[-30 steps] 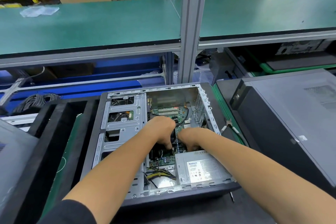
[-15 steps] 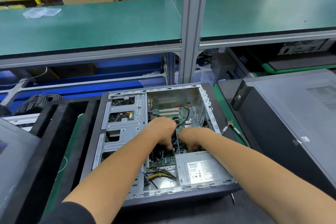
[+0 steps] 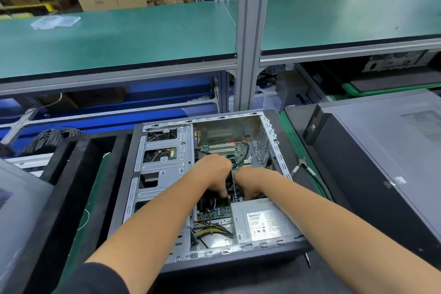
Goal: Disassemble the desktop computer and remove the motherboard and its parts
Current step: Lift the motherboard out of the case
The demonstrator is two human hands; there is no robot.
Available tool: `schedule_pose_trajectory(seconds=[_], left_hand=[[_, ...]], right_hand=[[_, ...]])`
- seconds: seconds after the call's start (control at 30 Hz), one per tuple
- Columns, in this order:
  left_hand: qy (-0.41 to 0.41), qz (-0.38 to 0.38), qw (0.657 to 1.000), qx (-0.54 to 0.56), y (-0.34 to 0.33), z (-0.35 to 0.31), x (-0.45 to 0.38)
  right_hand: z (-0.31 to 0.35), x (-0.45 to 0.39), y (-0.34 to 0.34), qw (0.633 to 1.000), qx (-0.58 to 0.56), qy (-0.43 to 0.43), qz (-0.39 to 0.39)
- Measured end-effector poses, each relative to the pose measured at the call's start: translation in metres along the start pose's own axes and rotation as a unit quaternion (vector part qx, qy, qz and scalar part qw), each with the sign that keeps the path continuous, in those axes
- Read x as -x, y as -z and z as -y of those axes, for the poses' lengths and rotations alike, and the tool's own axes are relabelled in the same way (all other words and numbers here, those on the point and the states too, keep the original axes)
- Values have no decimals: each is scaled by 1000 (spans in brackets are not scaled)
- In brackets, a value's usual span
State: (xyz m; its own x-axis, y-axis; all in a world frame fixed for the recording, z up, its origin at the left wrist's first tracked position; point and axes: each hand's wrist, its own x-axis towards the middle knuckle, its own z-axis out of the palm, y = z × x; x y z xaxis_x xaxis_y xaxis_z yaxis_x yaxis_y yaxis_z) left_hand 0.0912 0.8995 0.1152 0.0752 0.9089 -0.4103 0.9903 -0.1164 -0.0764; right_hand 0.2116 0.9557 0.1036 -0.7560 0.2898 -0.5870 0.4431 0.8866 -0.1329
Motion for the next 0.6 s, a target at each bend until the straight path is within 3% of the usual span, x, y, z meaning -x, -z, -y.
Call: schedule_pose_trajectory(seconds=[0.3,0.6], left_hand=[[5,6,1000,-5,2,-1,0],[6,17,1000,-20,3,-2,1]], right_hand=[[3,10,4,999,23,-19,-22],[4,34,23,988,150,-42,9]])
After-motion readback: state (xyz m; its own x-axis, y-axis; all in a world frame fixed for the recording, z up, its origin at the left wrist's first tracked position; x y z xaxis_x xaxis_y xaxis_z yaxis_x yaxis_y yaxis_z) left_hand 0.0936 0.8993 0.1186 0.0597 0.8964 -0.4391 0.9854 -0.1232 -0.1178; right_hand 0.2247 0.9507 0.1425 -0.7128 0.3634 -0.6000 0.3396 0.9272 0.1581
